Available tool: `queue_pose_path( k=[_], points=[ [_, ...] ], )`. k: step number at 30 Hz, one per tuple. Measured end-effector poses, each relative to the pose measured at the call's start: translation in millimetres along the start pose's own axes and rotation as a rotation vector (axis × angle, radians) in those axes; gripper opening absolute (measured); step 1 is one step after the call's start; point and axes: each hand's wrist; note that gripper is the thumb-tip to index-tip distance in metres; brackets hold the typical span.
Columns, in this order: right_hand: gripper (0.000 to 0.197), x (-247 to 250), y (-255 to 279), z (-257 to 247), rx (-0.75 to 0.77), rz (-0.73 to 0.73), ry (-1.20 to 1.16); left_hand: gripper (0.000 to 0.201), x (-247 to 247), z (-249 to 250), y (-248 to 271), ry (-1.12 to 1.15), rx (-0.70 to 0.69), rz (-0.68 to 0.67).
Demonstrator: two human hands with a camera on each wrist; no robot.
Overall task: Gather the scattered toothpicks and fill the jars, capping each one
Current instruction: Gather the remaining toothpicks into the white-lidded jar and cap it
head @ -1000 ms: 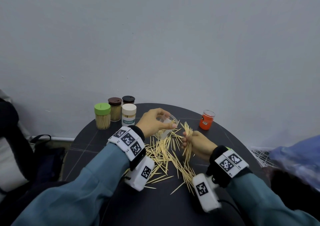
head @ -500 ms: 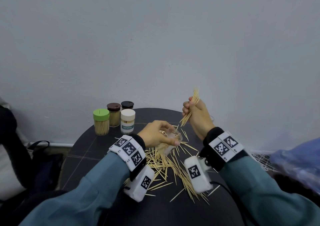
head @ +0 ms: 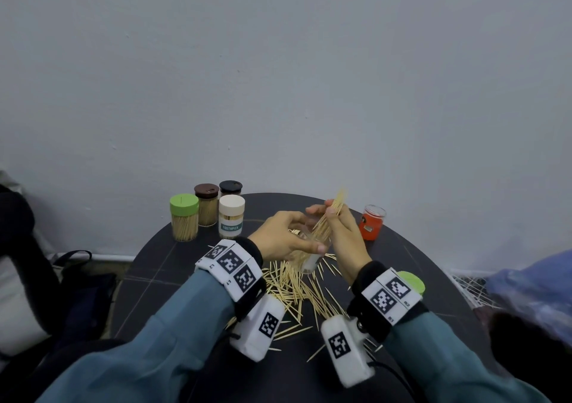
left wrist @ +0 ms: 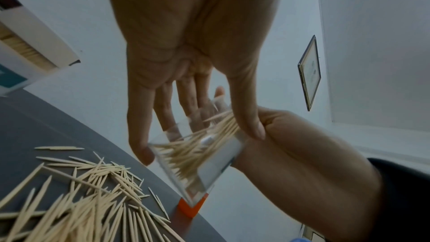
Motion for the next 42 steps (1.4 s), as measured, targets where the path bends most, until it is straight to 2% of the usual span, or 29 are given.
queue_pose_path(
  k=[4, 9, 13, 16, 20, 24, 30, 36, 42],
  points=[
    [0.017, 2.9, 1.2, 8.6, -0.006, -0.040, -0.027, 0.066, 1.0, -2.7, -0.2, -0.017, -0.021, -0.006],
    [0.025, 6.1, -0.5, 10.2, 0.016, 0.000, -0.013, 0.057, -0.6, -2.3, -1.1, -0.027, -0.014, -0.005],
    [0.027, 9.8, -0.2, 11.7, 0.055, 0.042, 0.107, 0.056, -0.9, -0.5, 0.0, -0.013, -0.012, -0.005],
    [0.022, 12.9, 0.7, 15.3, 0.048, 0.033, 0.153, 0.057, -0.6, -2.2, -0.1, -0.031, -0.006, 0.002],
    [0.025, 19.4, -1.5, 16.0, 0.022, 0.050, 0.208, 0.052, 1.1, -4.7, -2.5, -0.055, -0.008, 0.014],
    [0.029, 26.4, -0.2, 12.3, -0.027, -0.036, 0.343, 0.052, 0.9, -7.9, -4.2, -0.050, -0.008, 0.038],
    [0.030, 31.9, 4.8, 9.2, 0.081, -0.031, 0.452, 0.056, 1.4, -8.9, -4.7, -0.063, -0.002, 0.058],
    [0.038, 30.2, 14.4, 9.0, 0.016, -0.126, 0.709, 0.048, 1.5, -10.0, -3.4, -0.082, -0.012, 0.062],
    [0.040, 36.5, 21.7, 1.1, 0.013, -0.064, 0.728, 0.055, 0.2, -8.2, -3.0, -0.104, 0.002, 0.060]
  ],
)
Point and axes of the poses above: each hand's wrist, its own y-axis away from the middle knuckle, its own x-axis out of the back of the hand, z = x × y, and after that the axes turned 14 degrees about -x, right-handed
